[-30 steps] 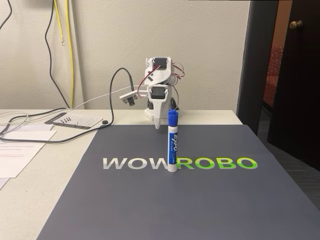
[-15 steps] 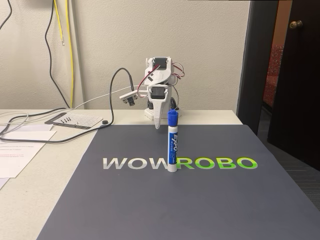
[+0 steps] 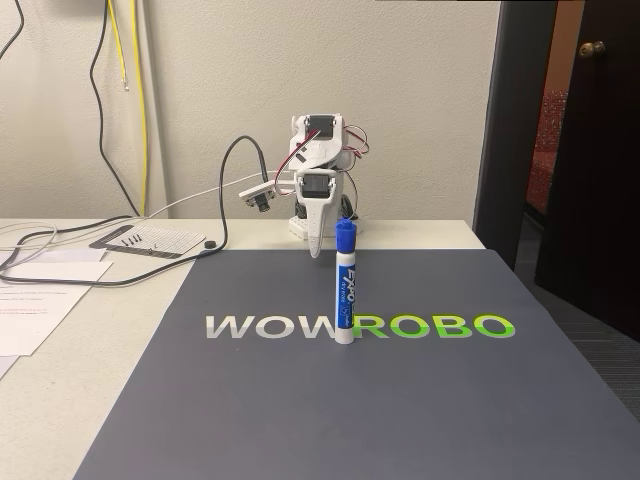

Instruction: Pick up the blue marker.

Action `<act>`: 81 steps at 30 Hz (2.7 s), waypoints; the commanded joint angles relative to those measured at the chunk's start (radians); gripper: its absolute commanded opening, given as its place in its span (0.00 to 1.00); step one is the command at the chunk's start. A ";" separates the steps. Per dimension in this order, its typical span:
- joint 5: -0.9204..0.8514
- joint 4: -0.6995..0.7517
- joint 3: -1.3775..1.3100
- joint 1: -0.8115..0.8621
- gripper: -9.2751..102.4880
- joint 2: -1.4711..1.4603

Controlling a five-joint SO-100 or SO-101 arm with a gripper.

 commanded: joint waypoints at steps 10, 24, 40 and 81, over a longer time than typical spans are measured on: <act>0.009 -0.011 -0.005 -0.006 0.08 0.060; 0.017 -0.017 -0.002 -0.018 0.08 0.060; 0.135 -0.075 -0.006 -0.052 0.08 0.061; 1.445 -0.792 0.071 -0.160 0.17 -0.095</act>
